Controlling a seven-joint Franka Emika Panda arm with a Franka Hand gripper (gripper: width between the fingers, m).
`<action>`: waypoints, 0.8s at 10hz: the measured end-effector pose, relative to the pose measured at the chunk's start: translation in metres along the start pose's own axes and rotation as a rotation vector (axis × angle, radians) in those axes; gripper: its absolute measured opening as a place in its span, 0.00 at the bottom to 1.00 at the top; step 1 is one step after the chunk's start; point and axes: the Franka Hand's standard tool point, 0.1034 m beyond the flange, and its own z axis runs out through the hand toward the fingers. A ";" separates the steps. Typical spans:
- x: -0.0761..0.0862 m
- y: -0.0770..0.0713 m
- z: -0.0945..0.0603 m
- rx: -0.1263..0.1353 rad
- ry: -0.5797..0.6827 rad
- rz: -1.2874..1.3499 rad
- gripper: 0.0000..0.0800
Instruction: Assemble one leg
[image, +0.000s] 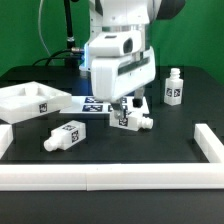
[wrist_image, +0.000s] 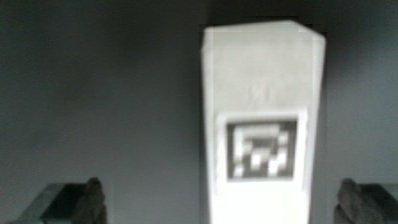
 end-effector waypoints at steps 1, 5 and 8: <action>-0.001 -0.001 0.003 0.002 -0.001 0.000 0.81; -0.001 -0.001 0.002 0.002 -0.001 0.000 0.51; -0.001 -0.001 0.002 0.002 -0.001 0.000 0.35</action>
Offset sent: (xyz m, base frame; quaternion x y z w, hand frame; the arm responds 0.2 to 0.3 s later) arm 0.0000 0.0000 0.0000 0.0000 0.0000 0.0000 1.0000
